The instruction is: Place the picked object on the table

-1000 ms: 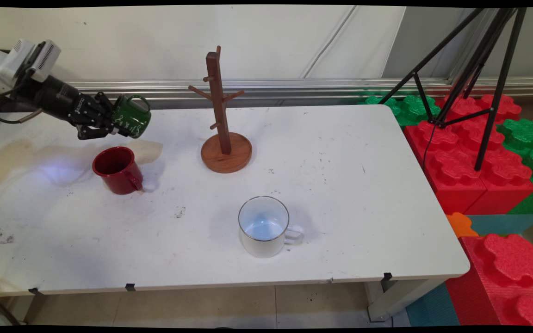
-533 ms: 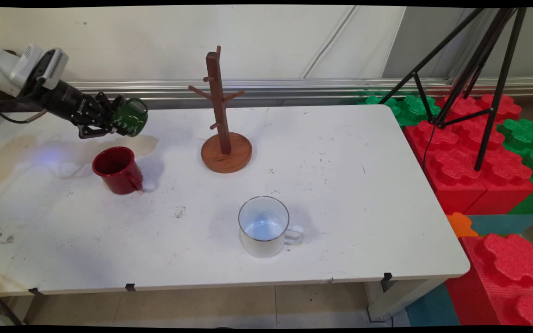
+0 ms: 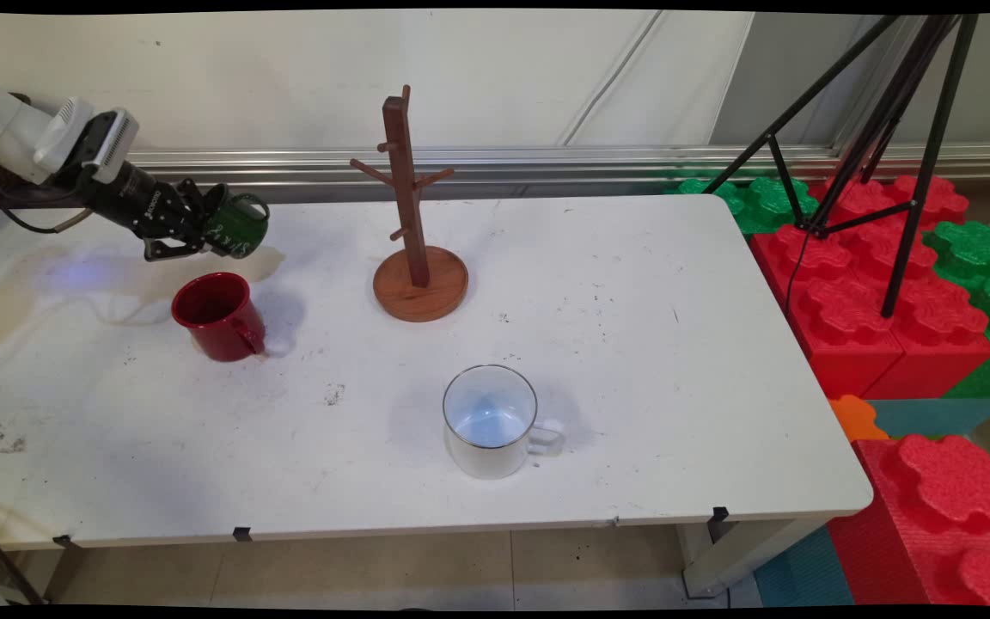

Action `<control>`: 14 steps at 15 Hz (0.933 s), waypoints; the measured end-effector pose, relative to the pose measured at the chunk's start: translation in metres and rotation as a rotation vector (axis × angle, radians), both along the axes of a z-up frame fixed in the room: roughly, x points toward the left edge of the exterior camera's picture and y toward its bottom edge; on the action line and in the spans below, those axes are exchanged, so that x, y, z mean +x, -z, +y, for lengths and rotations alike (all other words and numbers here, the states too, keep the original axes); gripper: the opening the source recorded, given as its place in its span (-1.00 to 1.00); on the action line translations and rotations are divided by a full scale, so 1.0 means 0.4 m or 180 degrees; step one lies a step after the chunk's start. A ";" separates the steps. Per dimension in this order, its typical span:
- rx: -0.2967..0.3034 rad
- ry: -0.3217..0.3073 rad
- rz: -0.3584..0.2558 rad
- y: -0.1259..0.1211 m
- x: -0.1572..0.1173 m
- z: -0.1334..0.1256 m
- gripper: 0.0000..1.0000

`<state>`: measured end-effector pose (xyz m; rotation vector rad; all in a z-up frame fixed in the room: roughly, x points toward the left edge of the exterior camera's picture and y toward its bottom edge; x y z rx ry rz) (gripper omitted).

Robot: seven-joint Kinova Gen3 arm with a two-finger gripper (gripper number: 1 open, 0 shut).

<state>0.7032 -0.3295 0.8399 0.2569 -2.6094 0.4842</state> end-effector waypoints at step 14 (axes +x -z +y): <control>0.0085 0.0252 -0.0419 0.087 0.027 -0.005 -1.00</control>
